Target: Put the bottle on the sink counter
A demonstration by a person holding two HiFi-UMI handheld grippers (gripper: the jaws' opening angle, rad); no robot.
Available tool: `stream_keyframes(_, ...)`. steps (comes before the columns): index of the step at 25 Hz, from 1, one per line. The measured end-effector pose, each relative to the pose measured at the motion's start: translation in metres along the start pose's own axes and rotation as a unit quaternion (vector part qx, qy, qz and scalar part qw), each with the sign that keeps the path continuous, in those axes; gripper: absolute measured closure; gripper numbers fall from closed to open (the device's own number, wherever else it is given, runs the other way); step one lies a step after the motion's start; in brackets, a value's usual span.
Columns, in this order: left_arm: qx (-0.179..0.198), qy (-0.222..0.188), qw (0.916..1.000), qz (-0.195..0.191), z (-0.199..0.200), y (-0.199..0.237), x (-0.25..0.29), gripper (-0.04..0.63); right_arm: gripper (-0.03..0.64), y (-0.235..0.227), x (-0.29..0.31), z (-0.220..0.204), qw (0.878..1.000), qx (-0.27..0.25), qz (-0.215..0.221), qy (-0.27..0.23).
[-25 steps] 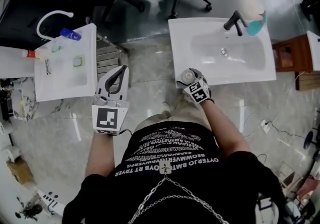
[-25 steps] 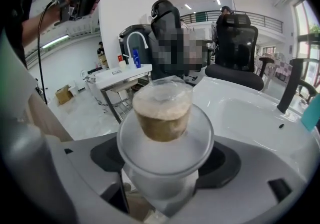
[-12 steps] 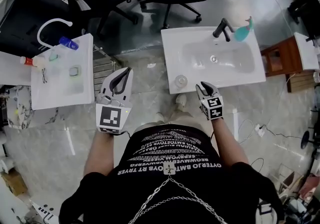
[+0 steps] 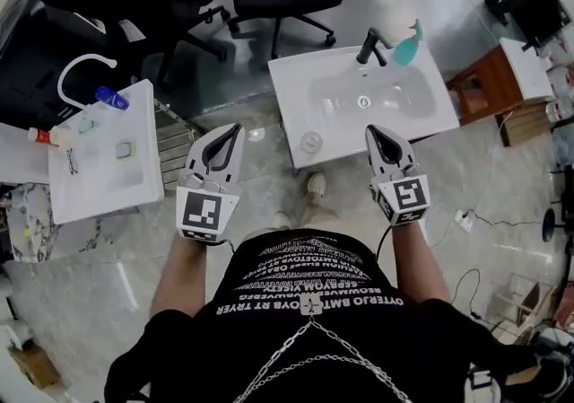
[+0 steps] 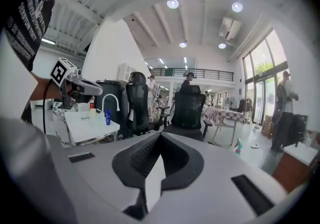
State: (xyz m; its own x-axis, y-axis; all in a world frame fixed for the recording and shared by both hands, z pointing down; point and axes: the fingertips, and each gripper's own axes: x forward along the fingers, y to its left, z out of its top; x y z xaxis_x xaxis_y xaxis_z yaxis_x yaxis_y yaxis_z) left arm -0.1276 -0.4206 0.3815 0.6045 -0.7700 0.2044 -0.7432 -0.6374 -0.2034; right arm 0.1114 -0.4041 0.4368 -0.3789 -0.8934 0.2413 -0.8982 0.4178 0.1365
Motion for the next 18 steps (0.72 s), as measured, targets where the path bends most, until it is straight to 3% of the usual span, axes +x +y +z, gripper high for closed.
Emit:
stream_keyframes(9,-0.007,-0.026,0.9992,-0.028,0.008,-0.024,-0.018,0.589,0.620,0.037,-0.058,0.098,0.995,-0.073,-0.007,-0.072)
stream_keyframes(18,-0.010,-0.037,0.9990,-0.024,0.015,-0.042,-0.025,0.591,0.620,0.024,-0.062,0.092,0.998,-0.045,-0.008,-0.037)
